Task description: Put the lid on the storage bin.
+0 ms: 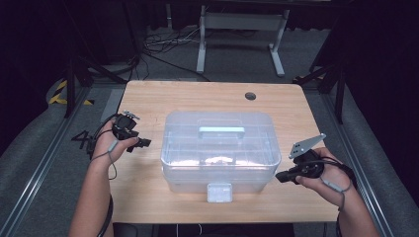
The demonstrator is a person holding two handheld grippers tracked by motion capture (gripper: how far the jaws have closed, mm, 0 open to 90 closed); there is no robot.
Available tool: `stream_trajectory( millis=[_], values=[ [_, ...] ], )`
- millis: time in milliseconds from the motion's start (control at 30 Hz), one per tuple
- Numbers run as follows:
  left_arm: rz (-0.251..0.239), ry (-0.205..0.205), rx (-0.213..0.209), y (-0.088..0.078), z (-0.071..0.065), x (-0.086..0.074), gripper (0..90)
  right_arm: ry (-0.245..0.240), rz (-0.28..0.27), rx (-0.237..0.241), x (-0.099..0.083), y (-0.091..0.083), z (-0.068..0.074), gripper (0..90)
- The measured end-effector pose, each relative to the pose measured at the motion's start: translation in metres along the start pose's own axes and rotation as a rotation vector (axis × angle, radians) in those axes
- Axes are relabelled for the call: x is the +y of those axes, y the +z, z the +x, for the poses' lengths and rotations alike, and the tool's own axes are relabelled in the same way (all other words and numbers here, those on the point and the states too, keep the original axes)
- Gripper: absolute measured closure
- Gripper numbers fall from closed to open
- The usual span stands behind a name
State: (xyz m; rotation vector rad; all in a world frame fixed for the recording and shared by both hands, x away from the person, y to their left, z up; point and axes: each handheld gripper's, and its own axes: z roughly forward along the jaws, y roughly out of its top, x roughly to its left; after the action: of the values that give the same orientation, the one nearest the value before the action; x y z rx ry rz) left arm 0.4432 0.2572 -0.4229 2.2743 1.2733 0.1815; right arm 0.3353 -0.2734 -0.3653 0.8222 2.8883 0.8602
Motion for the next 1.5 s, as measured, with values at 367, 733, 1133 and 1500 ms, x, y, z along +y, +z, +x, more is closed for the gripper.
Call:
stream_trajectory(
  millis=[367,733,1133,1500],
  values=[
    [-0.023,-0.015,0.003,-0.007,-0.004,-0.012,33.8,-0.019,-0.087,-0.007,0.002,-0.026,-0.004,89.0],
    [-0.042,-0.031,0.011,-0.015,-0.006,-0.032,33.5,-0.025,-0.211,-0.031,0.007,-0.048,-0.013,87.9],
    [-0.044,-0.051,0.029,-0.022,-0.007,-0.05,33.3,0.02,-0.425,-0.069,0.019,-0.049,-0.032,85.8],
    [-0.049,-0.055,0.025,-0.022,-0.007,-0.053,33.1,0.116,-0.535,-0.193,0.012,-0.047,-0.062,63.9]
  ],
)
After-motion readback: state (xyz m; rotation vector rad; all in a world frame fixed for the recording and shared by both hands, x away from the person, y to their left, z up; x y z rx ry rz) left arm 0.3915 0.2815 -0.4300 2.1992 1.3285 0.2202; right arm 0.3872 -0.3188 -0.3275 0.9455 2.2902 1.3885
